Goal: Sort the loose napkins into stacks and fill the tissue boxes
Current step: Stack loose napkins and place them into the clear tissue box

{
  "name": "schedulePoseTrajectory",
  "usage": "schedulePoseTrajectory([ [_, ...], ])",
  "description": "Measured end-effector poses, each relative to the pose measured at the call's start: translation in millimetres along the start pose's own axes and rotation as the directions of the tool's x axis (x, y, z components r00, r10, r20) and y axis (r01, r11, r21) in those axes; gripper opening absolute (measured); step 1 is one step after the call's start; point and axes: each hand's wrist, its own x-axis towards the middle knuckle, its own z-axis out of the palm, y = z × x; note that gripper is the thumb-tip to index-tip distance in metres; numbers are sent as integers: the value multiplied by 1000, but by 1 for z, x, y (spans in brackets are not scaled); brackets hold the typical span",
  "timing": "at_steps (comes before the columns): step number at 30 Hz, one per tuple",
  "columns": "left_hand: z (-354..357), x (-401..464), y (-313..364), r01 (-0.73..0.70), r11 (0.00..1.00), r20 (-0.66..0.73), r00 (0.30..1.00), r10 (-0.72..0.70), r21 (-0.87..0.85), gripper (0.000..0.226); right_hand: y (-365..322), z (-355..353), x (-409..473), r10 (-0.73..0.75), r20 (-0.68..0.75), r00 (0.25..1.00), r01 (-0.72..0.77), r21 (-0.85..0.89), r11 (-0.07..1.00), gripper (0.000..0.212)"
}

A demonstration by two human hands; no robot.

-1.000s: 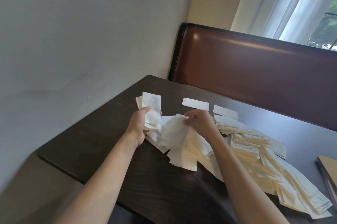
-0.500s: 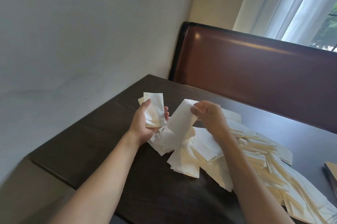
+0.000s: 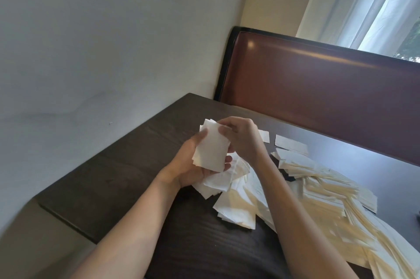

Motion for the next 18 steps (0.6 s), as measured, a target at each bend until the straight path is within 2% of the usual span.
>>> schedulePoseTrajectory([
  [2,1,1,0,-2,999,-46,999,4,35,36,5,-4,2,8,-78,997,-9,-17,1000,17],
  [5,-4,8,1,-116,991,-166,981,104,-61,35,17,-15,4,12,-151,988,-27,-100,995,14],
  [7,-9,13,2,-180,974,-241,960,143,-138,36,22,-23,0,69,-25,997,-72,-179,981,16],
  [9,-12,16,0,-202,968,-290,945,152,-150,36,27,-24,-3,211,191,959,-152,-282,947,28],
  [12,-9,16,-3,-221,965,-321,932,166,-142,39,33,-15,-8,292,387,875,-71,-493,867,44],
  [15,-10,17,-4,-248,959,-347,919,188,-137,39,32,-10,-8,261,387,884,-32,-507,861,25],
  [18,-7,15,-4,-241,958,-368,914,171,-154,36,21,-20,-7,199,360,911,-39,-405,913,12],
])
